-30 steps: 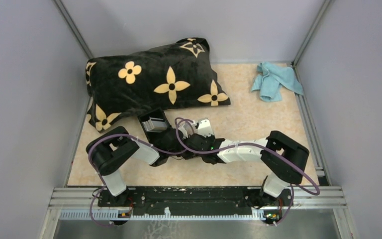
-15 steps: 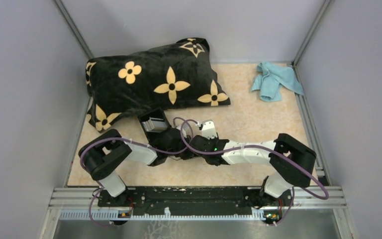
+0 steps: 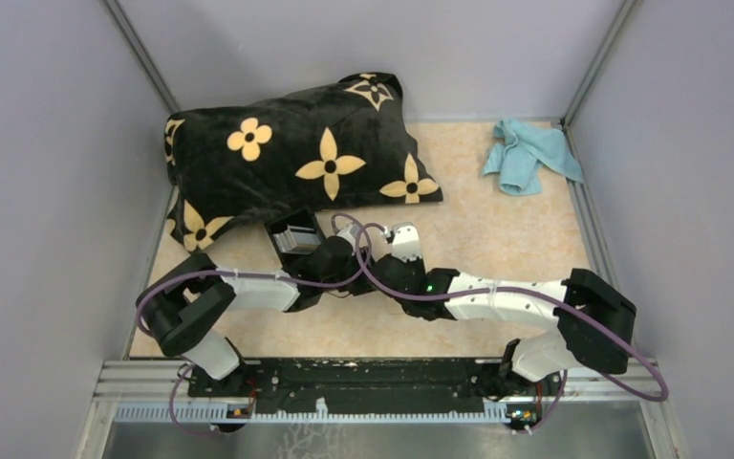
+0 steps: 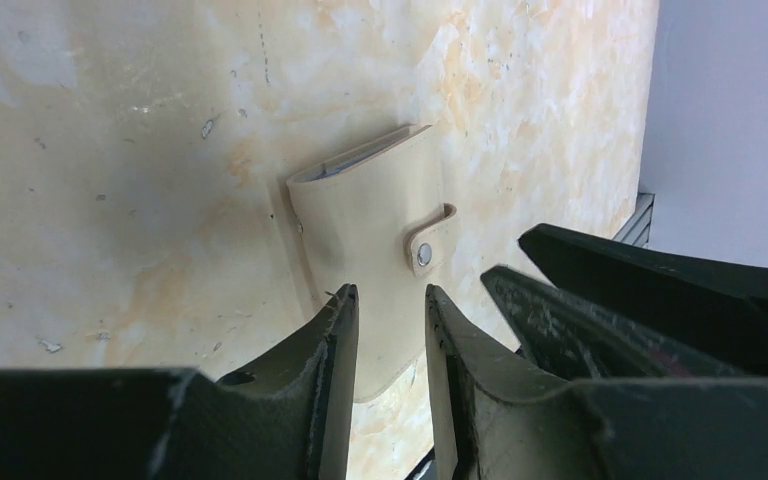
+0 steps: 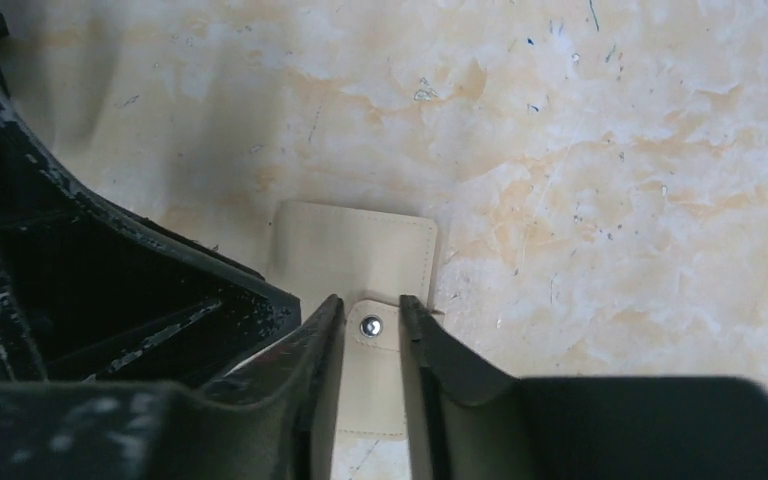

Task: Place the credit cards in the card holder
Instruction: Close the card holder at the center of the board.

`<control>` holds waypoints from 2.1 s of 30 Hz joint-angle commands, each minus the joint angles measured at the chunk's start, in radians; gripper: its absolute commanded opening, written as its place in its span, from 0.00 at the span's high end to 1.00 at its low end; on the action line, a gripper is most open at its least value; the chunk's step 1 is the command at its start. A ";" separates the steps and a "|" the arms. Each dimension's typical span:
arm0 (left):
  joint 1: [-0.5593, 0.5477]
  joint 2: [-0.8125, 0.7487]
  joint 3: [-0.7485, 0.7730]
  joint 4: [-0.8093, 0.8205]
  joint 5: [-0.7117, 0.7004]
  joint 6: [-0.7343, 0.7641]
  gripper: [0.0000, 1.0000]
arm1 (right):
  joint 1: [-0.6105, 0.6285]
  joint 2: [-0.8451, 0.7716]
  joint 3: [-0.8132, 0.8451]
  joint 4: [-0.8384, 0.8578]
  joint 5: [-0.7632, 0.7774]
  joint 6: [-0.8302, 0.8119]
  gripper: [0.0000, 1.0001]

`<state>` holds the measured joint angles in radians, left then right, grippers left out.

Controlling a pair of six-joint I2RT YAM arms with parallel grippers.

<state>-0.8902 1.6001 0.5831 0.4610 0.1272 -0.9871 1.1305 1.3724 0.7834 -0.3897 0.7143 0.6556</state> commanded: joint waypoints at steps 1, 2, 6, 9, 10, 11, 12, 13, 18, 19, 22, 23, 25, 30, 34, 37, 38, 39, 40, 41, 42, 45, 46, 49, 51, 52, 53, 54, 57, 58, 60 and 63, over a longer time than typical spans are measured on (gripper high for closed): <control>-0.001 -0.050 0.022 -0.059 -0.031 0.032 0.63 | 0.006 -0.012 -0.018 0.018 0.043 0.010 0.79; 0.000 -0.059 0.021 -0.075 -0.038 0.034 0.63 | 0.008 -0.010 -0.028 0.029 0.040 0.009 0.84; -0.001 -0.109 -0.001 -0.112 -0.077 0.038 0.63 | 0.006 0.010 -0.049 0.061 0.026 0.010 1.00; -0.002 -0.149 -0.022 -0.137 -0.110 0.042 0.64 | 0.007 0.027 -0.065 0.087 0.012 0.012 1.00; -0.001 -0.160 -0.030 -0.142 -0.118 0.043 0.64 | 0.008 0.033 -0.069 0.095 0.007 0.013 1.00; -0.002 -0.170 -0.036 -0.149 -0.125 0.045 0.64 | 0.007 0.037 -0.073 0.104 0.001 0.014 1.00; -0.003 -0.177 -0.041 -0.157 -0.134 0.046 0.64 | 0.007 0.041 -0.078 0.115 -0.005 0.013 1.00; -0.003 -0.188 -0.048 -0.164 -0.141 0.046 0.65 | 0.007 0.044 -0.081 0.125 -0.011 0.012 1.00; -0.012 -0.207 -0.071 -0.186 -0.170 0.050 0.65 | 0.008 0.059 -0.091 0.153 -0.035 0.013 1.00; -0.014 -0.210 -0.072 -0.190 -0.177 0.051 0.65 | 0.007 0.062 -0.094 0.159 -0.042 0.015 1.00; -0.021 -0.217 -0.076 -0.206 -0.203 0.052 0.65 | 0.009 0.074 -0.098 0.169 -0.057 0.019 1.00; -0.024 -0.219 -0.076 -0.211 -0.208 0.054 0.65 | 0.011 0.078 -0.101 0.171 -0.059 0.023 1.00; -0.027 -0.221 -0.078 -0.217 -0.215 0.054 0.65 | 0.020 0.087 -0.106 0.172 -0.060 0.034 1.00; -0.035 -0.221 -0.080 -0.223 -0.226 0.053 0.65 | 0.031 0.095 -0.117 0.160 -0.055 0.062 1.00; -0.041 -0.236 -0.078 -0.234 -0.242 0.053 0.65 | 0.034 0.080 -0.117 0.158 -0.037 0.047 1.00; -0.046 -0.262 -0.071 -0.260 -0.269 0.064 0.65 | 0.036 0.046 -0.112 0.180 -0.020 -0.003 1.00; -0.049 -0.275 -0.064 -0.276 -0.281 0.069 0.65 | 0.035 0.034 -0.108 0.186 -0.014 -0.022 1.00; -0.051 -0.289 -0.061 -0.288 -0.294 0.076 0.65 | 0.036 0.023 -0.100 0.189 -0.006 -0.040 1.00; -0.054 -0.303 -0.058 -0.297 -0.306 0.086 0.65 | 0.034 0.011 -0.093 0.190 0.003 -0.061 1.00; -0.057 -0.319 -0.055 -0.308 -0.322 0.098 0.65 | 0.035 -0.001 -0.085 0.189 0.014 -0.078 0.99; -0.059 -0.336 -0.053 -0.316 -0.338 0.110 0.65 | 0.036 -0.013 -0.077 0.186 0.027 -0.093 0.98; -0.071 -0.386 -0.049 -0.337 -0.389 0.154 0.65 | 0.034 -0.061 -0.064 0.173 0.072 -0.118 0.92; -0.078 -0.403 -0.047 -0.344 -0.410 0.163 0.65 | 0.034 -0.079 -0.067 0.171 0.086 -0.122 0.89; -0.109 -0.442 -0.043 -0.361 -0.476 0.213 0.65 | 0.021 -0.129 -0.081 0.155 0.111 -0.126 0.79; -0.133 -0.465 -0.035 -0.381 -0.537 0.239 0.65 | 0.016 -0.157 -0.094 0.135 0.147 -0.120 0.74; -0.149 -0.476 -0.032 -0.389 -0.571 0.253 0.65 | 0.014 -0.173 -0.103 0.124 0.166 -0.115 0.73; -0.166 -0.489 -0.031 -0.396 -0.610 0.266 0.65 | 0.013 -0.192 -0.113 0.112 0.189 -0.107 0.73; -0.184 -0.499 -0.031 -0.405 -0.655 0.279 0.65 | 0.010 -0.211 -0.121 0.100 0.212 -0.099 0.70; -0.234 -0.527 -0.022 -0.462 -0.807 0.294 0.65 | 0.000 -0.283 -0.146 0.045 0.293 -0.052 0.54; -0.246 -0.538 -0.021 -0.484 -0.857 0.292 0.65 | -0.008 -0.310 -0.155 0.028 0.314 -0.040 0.49; -0.259 -0.564 -0.019 -0.524 -0.938 0.289 0.64 | -0.017 -0.362 -0.186 0.017 0.363 -0.047 0.43; -0.263 -0.632 -0.026 -0.577 -1.040 0.284 0.64 | -0.019 -0.449 -0.228 -0.006 0.422 -0.035 0.32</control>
<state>-1.1442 1.0454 0.5323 -0.0170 -0.6903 -0.7238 1.1229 1.0245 0.5892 -0.3462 0.9955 0.5907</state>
